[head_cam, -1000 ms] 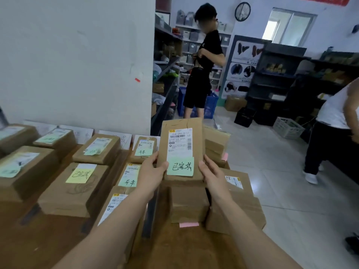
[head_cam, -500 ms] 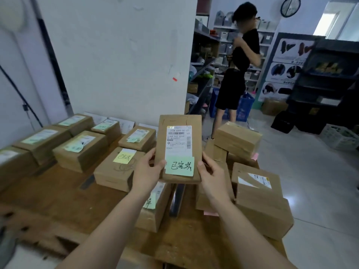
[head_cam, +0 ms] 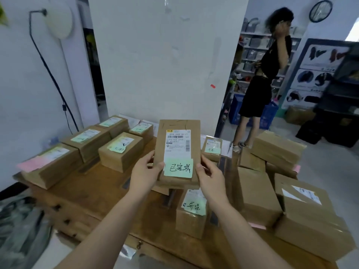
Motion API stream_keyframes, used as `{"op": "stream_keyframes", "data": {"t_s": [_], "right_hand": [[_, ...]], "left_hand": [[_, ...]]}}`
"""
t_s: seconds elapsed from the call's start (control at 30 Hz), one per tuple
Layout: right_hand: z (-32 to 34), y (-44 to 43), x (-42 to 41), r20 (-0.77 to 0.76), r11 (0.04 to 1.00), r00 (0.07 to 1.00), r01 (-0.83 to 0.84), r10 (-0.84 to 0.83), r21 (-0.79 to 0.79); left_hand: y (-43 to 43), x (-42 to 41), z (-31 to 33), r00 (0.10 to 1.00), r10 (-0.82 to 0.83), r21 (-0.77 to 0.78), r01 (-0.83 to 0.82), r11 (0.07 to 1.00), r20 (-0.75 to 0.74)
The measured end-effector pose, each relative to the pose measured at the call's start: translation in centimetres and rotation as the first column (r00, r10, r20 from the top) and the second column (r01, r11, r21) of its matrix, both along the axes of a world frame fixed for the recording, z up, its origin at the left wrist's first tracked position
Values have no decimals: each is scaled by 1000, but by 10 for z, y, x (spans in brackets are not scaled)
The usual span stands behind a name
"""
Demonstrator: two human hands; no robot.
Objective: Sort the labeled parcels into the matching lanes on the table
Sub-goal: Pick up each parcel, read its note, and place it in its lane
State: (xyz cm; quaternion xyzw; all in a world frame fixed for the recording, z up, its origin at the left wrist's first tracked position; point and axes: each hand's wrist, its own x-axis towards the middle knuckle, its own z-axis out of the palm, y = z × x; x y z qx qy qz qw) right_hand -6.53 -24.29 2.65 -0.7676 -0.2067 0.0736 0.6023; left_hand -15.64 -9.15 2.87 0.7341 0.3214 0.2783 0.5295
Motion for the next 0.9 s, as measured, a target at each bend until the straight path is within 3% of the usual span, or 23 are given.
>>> {"op": "stream_keyframes", "data": {"t_s": [0.53, 0.9], "right_hand": [[-43, 102, -89, -98, 978, 982, 145, -161, -150], [-81, 105, -100, -131, 944, 985, 67, -115, -322]], "left_hand": [[119, -69, -39, 978, -168, -53, 162, 985, -126], [126, -87, -76, 950, -198, -153, 165, 974, -241]]}}
